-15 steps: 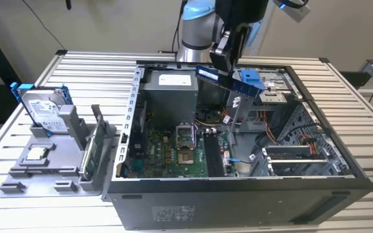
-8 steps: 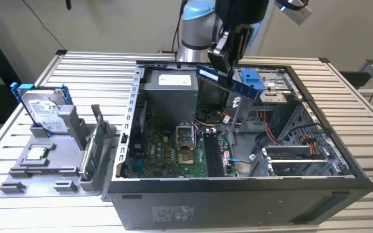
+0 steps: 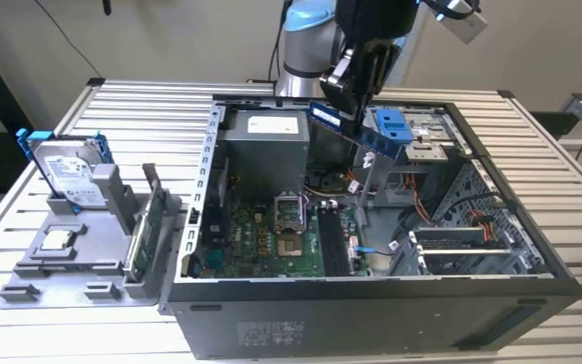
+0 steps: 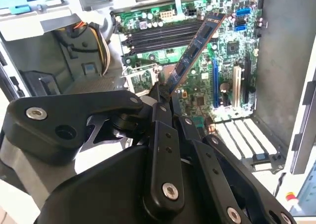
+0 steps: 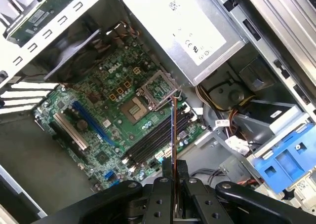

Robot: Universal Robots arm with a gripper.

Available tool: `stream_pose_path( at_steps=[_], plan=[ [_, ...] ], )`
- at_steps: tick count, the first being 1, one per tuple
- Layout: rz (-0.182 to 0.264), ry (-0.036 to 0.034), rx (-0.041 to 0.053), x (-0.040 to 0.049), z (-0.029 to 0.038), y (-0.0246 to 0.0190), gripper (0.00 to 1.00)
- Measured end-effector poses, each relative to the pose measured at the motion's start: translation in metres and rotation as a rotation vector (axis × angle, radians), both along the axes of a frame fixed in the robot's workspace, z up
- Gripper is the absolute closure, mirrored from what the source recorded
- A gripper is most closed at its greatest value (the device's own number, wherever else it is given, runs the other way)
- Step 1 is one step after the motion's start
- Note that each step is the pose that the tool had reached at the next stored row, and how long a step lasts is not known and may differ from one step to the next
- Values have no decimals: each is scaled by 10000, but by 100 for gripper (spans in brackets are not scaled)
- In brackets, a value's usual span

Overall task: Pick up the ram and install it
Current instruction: 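Insert the ram into the slot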

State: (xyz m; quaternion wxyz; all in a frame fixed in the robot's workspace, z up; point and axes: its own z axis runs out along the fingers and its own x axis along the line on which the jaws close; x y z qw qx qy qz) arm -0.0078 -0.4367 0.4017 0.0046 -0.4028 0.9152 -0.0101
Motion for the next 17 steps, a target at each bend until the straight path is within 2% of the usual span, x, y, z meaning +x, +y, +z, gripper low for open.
stream_pose_path(
  at_steps=[6,11,17],
  plan=[
    [-464,-66,0,0,-17,0,86],
    [-760,-146,2,1,-34,0,86],
    [-1235,-172,-1,2,-58,0,86]
  ],
)
